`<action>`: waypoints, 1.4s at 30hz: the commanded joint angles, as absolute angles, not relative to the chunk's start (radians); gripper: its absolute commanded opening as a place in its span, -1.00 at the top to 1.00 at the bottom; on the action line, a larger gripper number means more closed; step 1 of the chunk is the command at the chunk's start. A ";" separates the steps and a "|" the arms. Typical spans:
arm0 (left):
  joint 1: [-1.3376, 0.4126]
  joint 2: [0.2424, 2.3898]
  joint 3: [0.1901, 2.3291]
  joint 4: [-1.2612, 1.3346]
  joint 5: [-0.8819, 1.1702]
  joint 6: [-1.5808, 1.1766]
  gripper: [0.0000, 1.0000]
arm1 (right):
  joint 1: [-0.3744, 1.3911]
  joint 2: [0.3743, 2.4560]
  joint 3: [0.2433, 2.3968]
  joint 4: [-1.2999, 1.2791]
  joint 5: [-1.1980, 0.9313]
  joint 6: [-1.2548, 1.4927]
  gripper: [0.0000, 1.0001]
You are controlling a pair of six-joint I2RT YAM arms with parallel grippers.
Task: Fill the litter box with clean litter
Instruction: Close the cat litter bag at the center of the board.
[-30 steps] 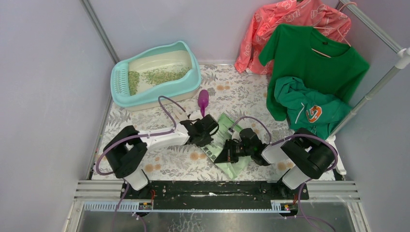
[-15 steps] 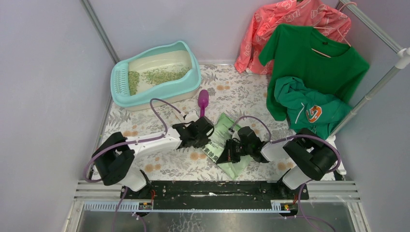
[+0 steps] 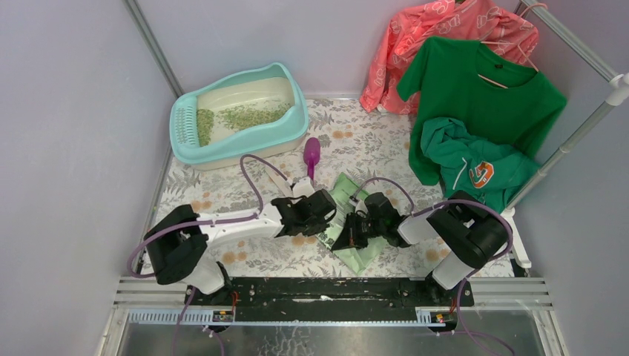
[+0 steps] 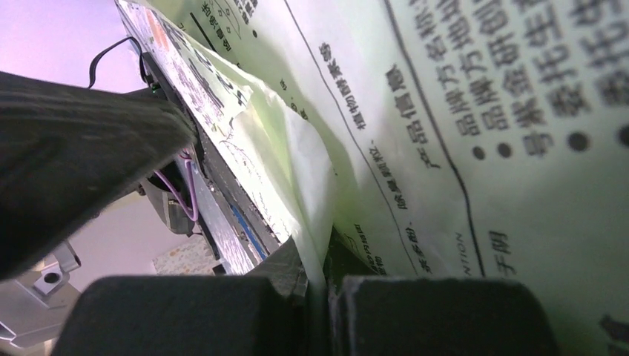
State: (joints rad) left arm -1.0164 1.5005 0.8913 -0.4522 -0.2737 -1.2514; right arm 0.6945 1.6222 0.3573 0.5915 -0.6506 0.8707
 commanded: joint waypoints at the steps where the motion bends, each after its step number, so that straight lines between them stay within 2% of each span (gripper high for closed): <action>1: -1.050 1.546 0.879 -0.430 -0.323 -1.275 1.00 | 0.673 1.648 0.378 0.572 -0.613 0.848 1.00; 6: -1.050 1.646 0.905 -0.426 -0.323 -1.260 1.00 | 0.671 1.643 0.394 0.549 -0.614 0.835 0.99; 10: -1.049 1.708 0.906 -0.400 -0.309 -1.259 1.00 | 0.669 1.634 0.401 0.529 -0.626 0.827 0.90; 15: -1.049 1.732 0.890 -0.373 -0.292 -1.262 1.00 | 0.669 1.551 0.413 0.381 -0.575 0.762 0.47; 21: -1.049 1.723 0.879 -0.365 -0.292 -1.264 1.00 | 0.670 1.360 0.477 0.103 -0.461 0.657 0.17; 22: -1.050 1.723 0.880 -0.365 -0.292 -1.264 1.00 | 0.669 1.347 0.489 0.076 -0.457 0.644 0.23; 23: -1.049 1.722 0.881 -0.365 -0.293 -1.264 1.00 | 0.670 1.341 0.500 0.064 -0.469 0.637 0.45; 24: -1.049 1.721 0.882 -0.364 -0.294 -1.264 1.00 | 0.670 1.341 0.509 0.055 -0.479 0.630 0.56; 27: -1.048 1.710 0.901 -0.386 -0.300 -1.263 1.00 | 0.669 1.349 0.505 0.067 -0.486 0.628 0.81; 36: -1.048 1.518 0.884 -0.459 -0.349 -1.276 1.00 | 0.670 1.460 0.455 0.331 -0.630 0.723 0.84; 42: -1.048 1.557 0.923 -0.460 -0.360 -1.264 1.00 | 0.670 1.524 0.395 0.475 -0.648 0.795 0.85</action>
State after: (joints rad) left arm -1.0466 1.5143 0.8925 -0.4343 -0.3088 -1.2659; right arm 0.6693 1.4963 0.4328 0.3420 -0.5938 0.7433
